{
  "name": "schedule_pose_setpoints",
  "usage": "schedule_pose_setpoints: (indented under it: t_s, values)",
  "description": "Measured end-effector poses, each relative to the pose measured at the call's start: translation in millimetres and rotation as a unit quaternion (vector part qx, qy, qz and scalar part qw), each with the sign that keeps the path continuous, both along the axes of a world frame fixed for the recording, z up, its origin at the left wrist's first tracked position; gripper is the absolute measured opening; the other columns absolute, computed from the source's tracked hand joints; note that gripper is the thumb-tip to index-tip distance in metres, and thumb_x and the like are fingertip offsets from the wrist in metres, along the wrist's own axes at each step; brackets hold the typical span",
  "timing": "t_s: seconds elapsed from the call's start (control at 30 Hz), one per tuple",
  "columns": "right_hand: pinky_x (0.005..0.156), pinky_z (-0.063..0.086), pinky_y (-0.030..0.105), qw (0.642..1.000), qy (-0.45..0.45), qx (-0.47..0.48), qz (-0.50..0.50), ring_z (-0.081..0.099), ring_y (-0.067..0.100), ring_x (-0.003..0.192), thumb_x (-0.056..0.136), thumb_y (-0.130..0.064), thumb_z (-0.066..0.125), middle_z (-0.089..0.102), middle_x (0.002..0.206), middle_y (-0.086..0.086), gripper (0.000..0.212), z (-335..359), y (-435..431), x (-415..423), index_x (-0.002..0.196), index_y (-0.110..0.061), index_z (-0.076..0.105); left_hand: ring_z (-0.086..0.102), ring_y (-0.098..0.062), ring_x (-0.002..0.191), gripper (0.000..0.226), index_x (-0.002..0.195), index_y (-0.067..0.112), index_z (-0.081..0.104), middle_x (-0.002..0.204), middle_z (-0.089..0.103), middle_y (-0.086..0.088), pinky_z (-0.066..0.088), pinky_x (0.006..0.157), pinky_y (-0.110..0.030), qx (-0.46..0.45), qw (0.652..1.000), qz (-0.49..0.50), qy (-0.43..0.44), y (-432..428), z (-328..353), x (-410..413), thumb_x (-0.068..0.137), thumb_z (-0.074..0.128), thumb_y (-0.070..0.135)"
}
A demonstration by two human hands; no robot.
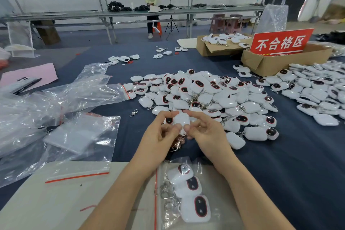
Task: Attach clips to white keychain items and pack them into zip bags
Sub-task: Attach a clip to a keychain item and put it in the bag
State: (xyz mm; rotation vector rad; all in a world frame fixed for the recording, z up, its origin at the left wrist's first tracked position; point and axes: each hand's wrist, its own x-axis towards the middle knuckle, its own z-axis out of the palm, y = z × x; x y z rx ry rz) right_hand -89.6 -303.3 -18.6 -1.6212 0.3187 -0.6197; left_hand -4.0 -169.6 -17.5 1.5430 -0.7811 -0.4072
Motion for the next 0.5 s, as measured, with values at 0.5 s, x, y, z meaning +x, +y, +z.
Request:
schedule_pose_setpoints:
  t_s: [0.5]
  values:
    - [0.073, 0.058, 0.021, 0.998, -0.018, 0.067, -0.005, 0.072, 0.014, 0.085, 0.096, 0.000, 0.062, 0.073, 0.092, 0.004, 0.022, -0.1, 2.1, 3.9, 0.088, -0.020, 0.068, 0.071, -0.021, 0.073, 0.029, 0.102, 0.043, 0.065, 0.084, 0.075, -0.005, 0.060, 0.074, -0.033, -0.018, 0.998, 0.048, -0.042, -2.5, -5.4, 1.4, 0.100, 0.061, 0.015]
